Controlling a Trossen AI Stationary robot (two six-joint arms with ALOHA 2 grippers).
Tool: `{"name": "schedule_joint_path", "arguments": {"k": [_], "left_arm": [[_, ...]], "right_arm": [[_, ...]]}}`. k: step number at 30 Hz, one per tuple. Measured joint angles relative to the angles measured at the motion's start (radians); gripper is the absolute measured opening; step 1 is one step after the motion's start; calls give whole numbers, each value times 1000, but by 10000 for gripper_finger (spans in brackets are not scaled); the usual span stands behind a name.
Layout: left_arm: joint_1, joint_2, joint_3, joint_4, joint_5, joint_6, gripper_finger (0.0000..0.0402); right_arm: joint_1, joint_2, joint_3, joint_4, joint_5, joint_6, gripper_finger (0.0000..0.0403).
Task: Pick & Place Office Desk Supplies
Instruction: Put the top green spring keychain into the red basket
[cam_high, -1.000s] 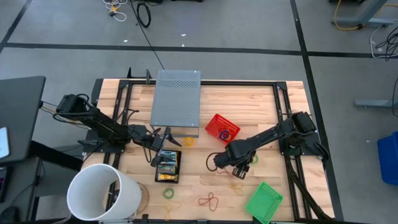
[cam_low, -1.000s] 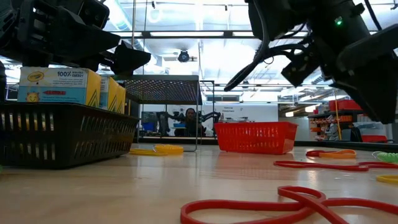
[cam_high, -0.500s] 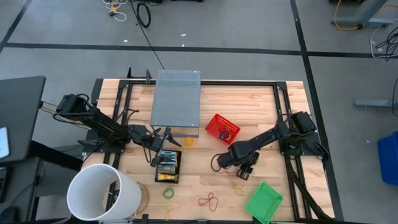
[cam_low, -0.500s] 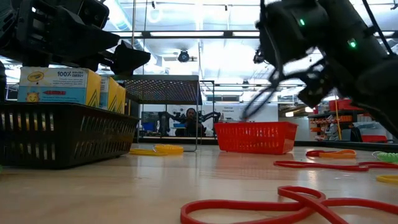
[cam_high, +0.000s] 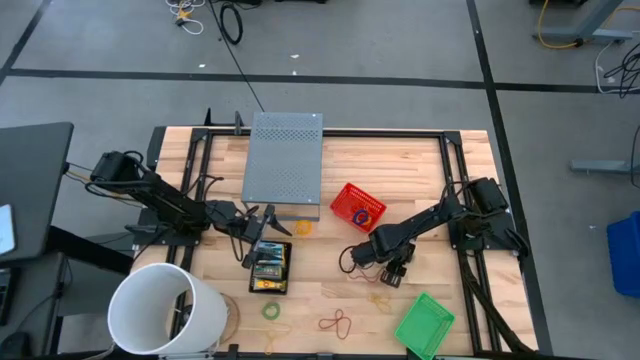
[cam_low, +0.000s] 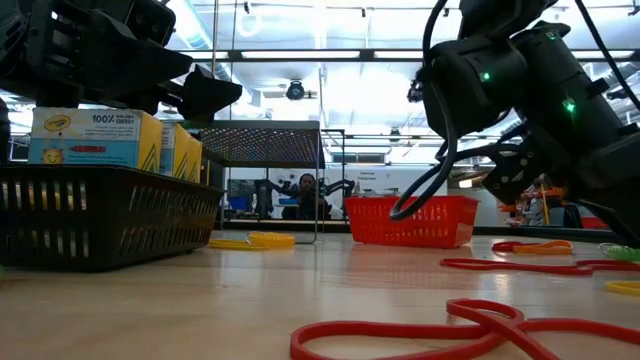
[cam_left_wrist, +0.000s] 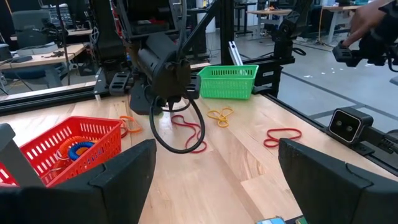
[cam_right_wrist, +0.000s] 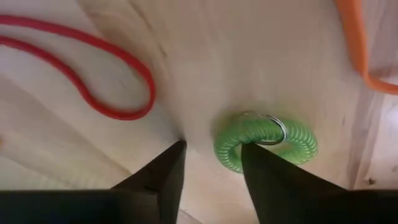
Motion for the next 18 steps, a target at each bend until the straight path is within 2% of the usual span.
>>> {"name": "schedule_joint_path", "arguments": {"k": [4, 10, 18], "left_arm": [[0, 0, 0, 0, 0, 0, 339], [0, 0, 0, 0, 0, -4, 339], [0, 0, 0, 0, 0, -4, 339]], "right_arm": [[2, -2, 0, 9, 16, -12, 143], [8, -3, 1, 19, 20, -38, 25], [57, 1, 24, 3, 58, -45, 7]]}}
